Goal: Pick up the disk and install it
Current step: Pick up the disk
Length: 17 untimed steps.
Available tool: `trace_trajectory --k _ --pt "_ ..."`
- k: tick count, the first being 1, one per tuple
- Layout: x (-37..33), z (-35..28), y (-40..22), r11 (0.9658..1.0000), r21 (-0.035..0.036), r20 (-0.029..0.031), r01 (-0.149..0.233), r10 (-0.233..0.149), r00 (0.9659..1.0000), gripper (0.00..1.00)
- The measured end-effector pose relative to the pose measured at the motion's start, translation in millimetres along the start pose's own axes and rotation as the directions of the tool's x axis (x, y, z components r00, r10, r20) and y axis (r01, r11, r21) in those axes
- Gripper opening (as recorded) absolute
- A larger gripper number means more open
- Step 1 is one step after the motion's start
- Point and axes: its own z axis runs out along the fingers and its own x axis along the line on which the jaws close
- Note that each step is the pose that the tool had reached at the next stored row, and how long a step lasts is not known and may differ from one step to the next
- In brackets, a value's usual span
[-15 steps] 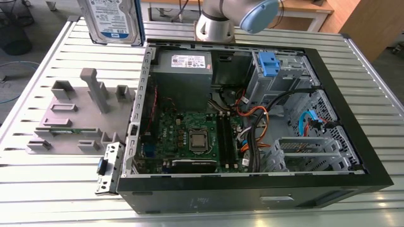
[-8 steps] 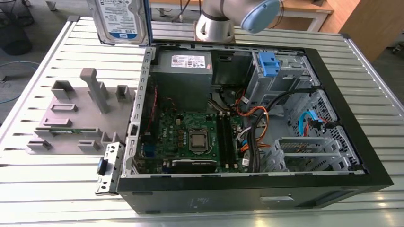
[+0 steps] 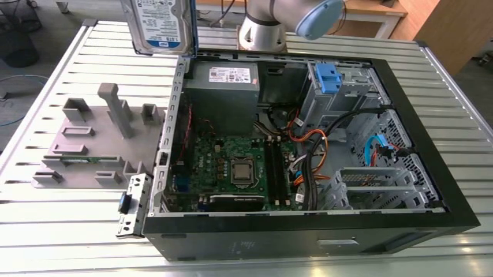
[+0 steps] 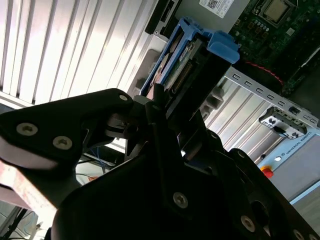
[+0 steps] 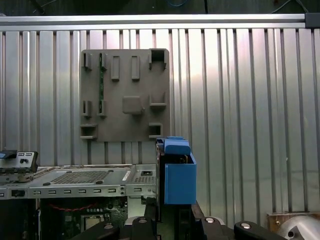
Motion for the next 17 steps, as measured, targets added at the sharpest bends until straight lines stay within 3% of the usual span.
trace_trajectory --k 17 --pt "-1.8 -0.9 -40.9 1.0000 0.0000 0.0000 0.000 0.000 1.0000 0.35"
